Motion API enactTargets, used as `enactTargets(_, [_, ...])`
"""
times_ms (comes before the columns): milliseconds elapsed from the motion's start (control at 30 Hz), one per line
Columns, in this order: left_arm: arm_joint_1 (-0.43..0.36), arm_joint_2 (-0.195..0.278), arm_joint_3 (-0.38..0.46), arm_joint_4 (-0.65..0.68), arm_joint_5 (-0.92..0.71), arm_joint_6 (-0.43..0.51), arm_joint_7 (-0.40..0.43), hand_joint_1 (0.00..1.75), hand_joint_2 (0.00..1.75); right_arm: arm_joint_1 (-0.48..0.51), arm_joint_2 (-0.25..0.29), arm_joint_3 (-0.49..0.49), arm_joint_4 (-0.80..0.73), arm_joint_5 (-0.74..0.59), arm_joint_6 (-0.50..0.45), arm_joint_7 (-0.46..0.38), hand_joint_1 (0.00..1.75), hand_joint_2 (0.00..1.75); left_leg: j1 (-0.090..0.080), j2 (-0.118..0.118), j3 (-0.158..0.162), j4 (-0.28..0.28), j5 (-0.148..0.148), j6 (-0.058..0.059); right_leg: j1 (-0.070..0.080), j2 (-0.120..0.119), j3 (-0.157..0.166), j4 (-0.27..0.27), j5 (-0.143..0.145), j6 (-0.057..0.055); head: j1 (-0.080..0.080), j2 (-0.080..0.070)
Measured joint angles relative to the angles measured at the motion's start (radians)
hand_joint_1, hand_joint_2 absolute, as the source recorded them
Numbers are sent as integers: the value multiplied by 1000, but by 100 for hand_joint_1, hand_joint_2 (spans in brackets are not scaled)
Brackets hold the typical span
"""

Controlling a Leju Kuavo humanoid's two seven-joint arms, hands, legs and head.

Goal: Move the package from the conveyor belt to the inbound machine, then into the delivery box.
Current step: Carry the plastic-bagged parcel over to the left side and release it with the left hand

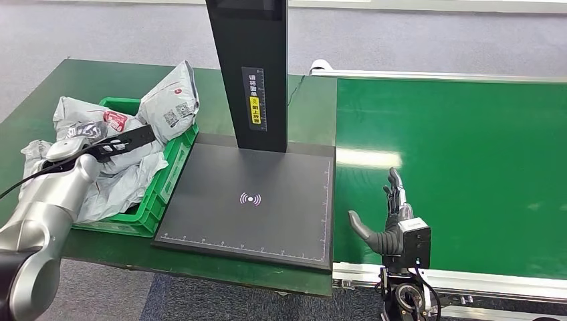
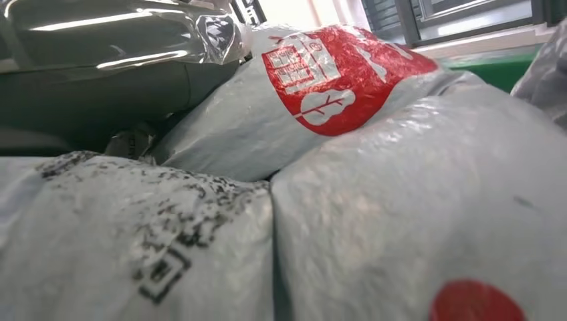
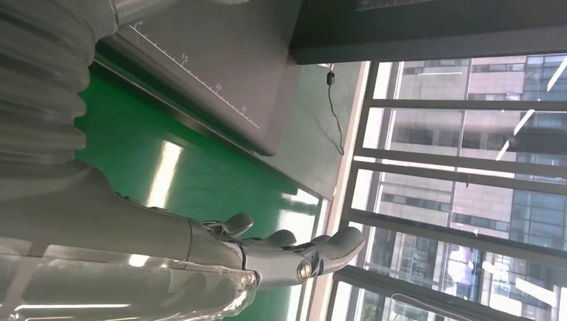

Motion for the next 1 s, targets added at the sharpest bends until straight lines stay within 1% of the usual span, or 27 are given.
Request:
enactTargets(100, [16,-2,-17,-3,-23,55,25,0,175,2,0,-1,0,4,0,0,0,175,0,0,0,0,0,0,0,0,0,0,0,0,0,0])
enactTargets(233, [72,-2,-57,-49,-143,215,162,0,175,5,1,-2,0,13,2,0,0,175,0,2,0,0,0,0,0,2,0,0,0,0,0,0])
enactTargets(300, [104,2,-69,-85,-196,249,189,0,175,5,2,-2,0,15,3,0,0,175,0,3,0,0,0,0,0,2,0,0,0,0,0,0])
enactTargets(500, [174,15,-74,-180,-262,276,196,0,175,6,2,-1,0,17,3,0,0,175,0,3,-1,0,0,0,0,3,-1,0,0,0,0,0])
enactTargets(733, [194,21,-75,-211,-263,279,204,0,175,8,2,-1,0,18,3,0,0,175,0,3,-1,0,0,0,0,2,-2,0,0,0,0,0])
enactTargets(833, [231,32,-68,-270,-264,295,212,0,175,10,3,-1,0,18,2,0,0,175,0,3,-1,0,0,0,0,3,-2,0,0,0,0,0])
enactTargets(1000, [289,43,-51,-352,-264,305,202,0,175,17,3,-3,0,18,1,0,0,175,0,3,-1,0,-1,-1,0,3,-2,0,0,0,0,0])
